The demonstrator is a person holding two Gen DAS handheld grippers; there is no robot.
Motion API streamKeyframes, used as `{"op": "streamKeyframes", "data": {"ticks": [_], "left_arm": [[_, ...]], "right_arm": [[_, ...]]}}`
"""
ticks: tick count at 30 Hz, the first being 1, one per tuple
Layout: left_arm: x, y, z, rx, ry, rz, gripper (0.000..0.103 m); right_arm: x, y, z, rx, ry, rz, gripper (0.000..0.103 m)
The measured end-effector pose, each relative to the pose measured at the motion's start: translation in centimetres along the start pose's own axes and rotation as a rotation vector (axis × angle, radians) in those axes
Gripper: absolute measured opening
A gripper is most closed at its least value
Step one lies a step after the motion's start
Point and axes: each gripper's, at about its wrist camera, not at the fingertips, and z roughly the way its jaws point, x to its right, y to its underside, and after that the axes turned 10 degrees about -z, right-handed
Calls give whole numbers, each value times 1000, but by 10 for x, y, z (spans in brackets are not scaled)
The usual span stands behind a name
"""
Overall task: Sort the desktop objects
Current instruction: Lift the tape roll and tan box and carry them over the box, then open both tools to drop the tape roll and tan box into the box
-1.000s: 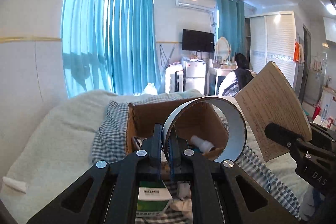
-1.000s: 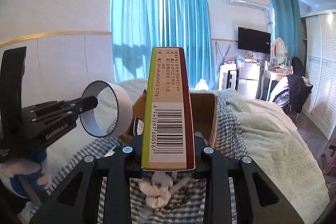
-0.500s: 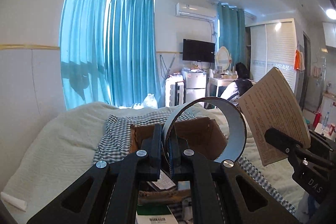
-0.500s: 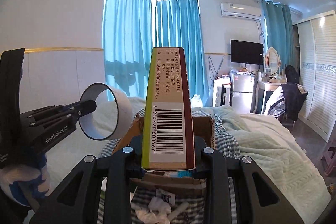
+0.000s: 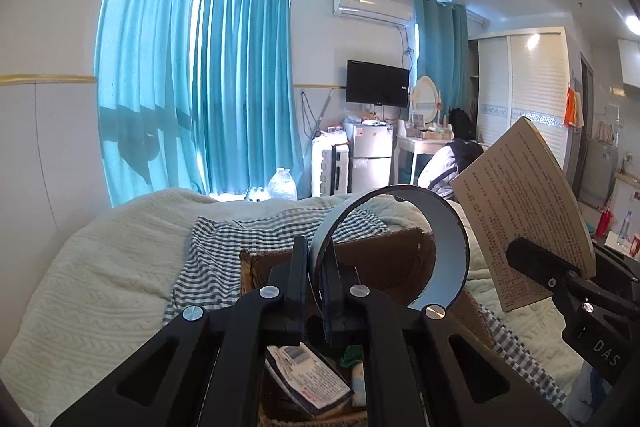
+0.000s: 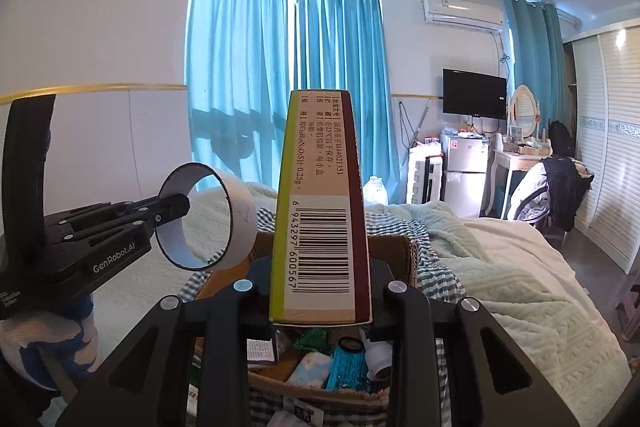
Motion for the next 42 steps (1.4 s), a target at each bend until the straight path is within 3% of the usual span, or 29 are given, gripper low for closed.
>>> {"op": "streamKeyframes", "data": {"ticks": [8,20,22,23,24,26,29,31,33,34,42], "left_arm": [[-13,5,55,-65,-6,-5,6],[-41,45,116,-230,-61,-48,9],[-43,50,121,-254,-60,-53,15],[-43,52,122,-259,-62,-52,25],[-42,54,122,-268,-60,-51,47],[-43,57,122,-289,-65,-55,70],[-40,56,111,-266,-74,-55,71],[-37,52,102,-246,-77,-48,77],[-36,47,95,-228,-80,-47,92],[-35,45,91,-221,-83,-40,94],[-32,30,59,-184,-78,-68,100]], "right_arm": [[5,9,48,-54,-23,-31,28],[9,70,122,-279,-37,-16,29],[12,78,127,-301,-36,4,30],[12,80,128,-307,-33,9,30],[13,82,131,-316,-27,11,30],[14,84,131,-317,-10,13,36],[18,83,125,-300,0,27,56],[21,80,119,-286,6,35,56],[22,76,112,-264,15,44,57],[22,73,107,-253,18,50,58],[26,51,65,-175,32,90,64]]}}
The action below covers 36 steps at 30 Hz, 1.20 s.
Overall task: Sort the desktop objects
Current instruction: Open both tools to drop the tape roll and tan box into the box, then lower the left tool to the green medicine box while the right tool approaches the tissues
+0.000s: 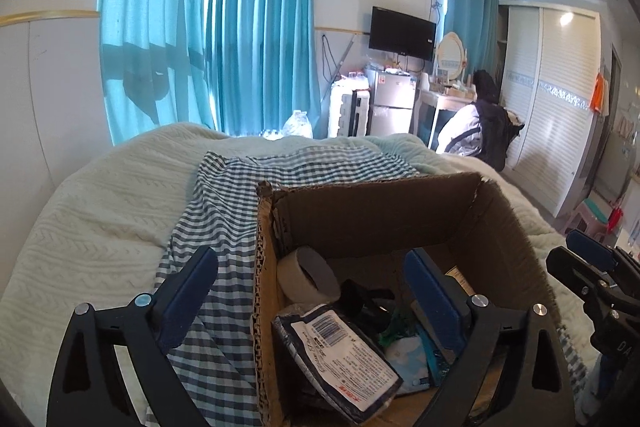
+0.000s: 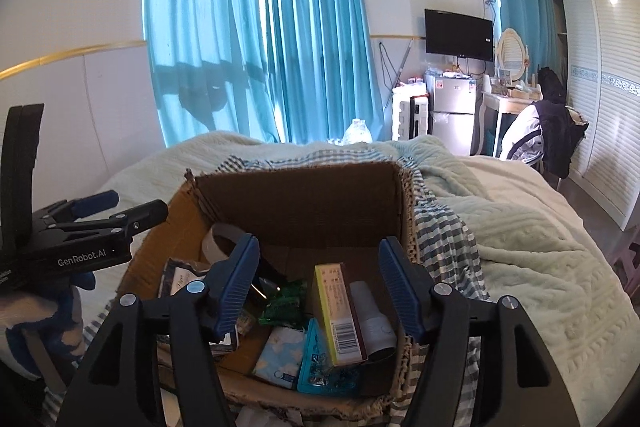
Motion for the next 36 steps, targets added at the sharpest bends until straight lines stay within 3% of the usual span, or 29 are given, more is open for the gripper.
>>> {"op": "streamKeyframes", "data": {"ticks": [11,30,36], "left_arm": [[11,-10,-65,106,17,-59,103],[30,20,-126,164,-25,-90,103],[30,39,-133,145,-36,-92,103]], "right_arm": [[-7,-14,-72,154,47,-25,92],[-1,13,-135,189,61,34,93],[-6,18,-148,198,56,27,93]]}}
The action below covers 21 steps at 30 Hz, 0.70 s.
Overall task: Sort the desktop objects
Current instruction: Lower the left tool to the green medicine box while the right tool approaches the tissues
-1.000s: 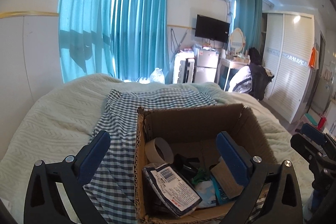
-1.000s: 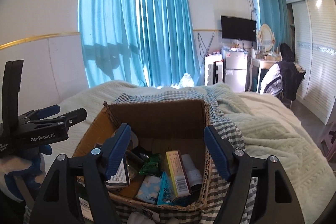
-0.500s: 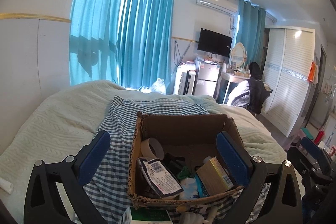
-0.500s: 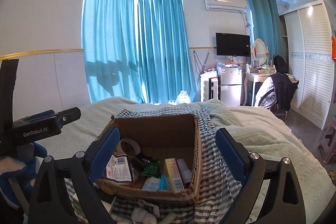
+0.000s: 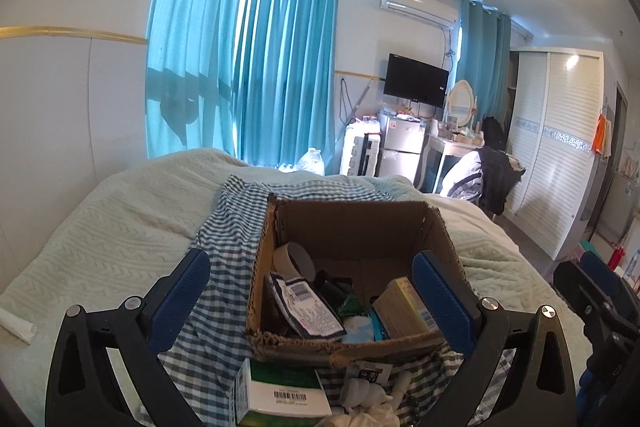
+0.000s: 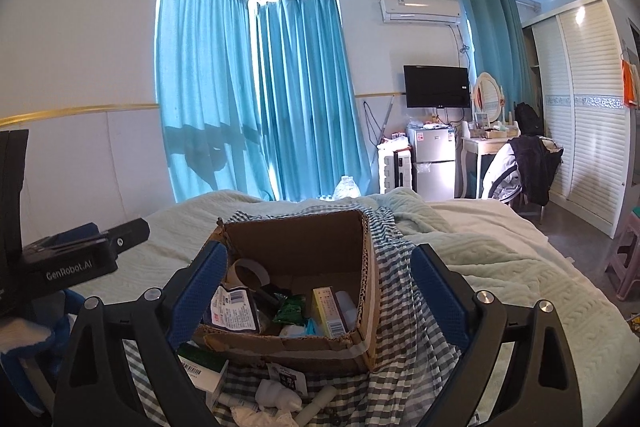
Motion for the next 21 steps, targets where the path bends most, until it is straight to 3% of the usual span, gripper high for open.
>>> {"op": "streamKeyframes", "data": {"ticks": [15,21], "left_arm": [[-20,36,-7,-9,-67,45,103],[-26,58,2,-47,-104,72,103]], "right_arm": [[-17,23,-14,-42,-2,-11,93],[-20,34,-12,-61,-1,1,93]]}}
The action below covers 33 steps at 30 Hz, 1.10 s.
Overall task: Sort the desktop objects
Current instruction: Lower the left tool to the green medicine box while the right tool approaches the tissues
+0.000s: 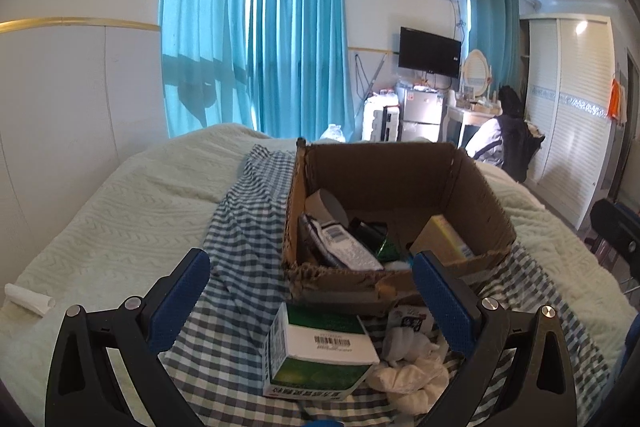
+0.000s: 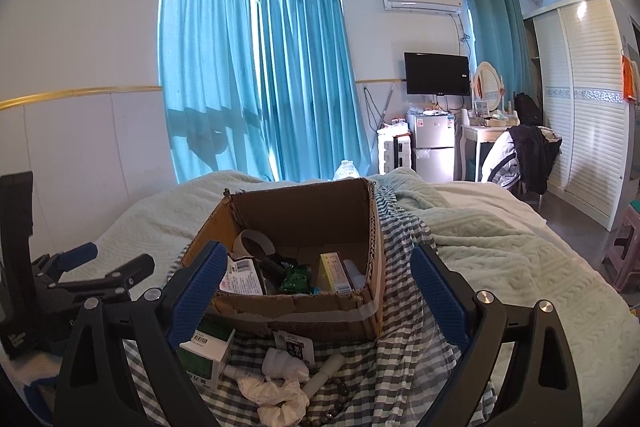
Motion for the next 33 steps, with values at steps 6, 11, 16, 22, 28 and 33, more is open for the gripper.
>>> {"op": "streamKeyframes", "data": {"ticks": [6,11,16,22,28,33], "left_arm": [[1,28,18,-54,-33,42,103],[9,56,33,-82,-70,93,103],[19,79,44,-88,-99,127,103],[27,97,63,-96,-168,183,103],[29,106,78,-106,-217,181,103],[29,116,93,-144,-257,213,103]], "right_arm": [[-4,23,13,-61,-15,4,93],[-14,45,31,-141,-38,-24,93],[-16,62,49,-212,-59,-31,93],[-11,89,70,-330,-69,-29,93],[-7,108,86,-414,-111,-6,90],[-9,119,98,-463,-129,-2,90]]}}
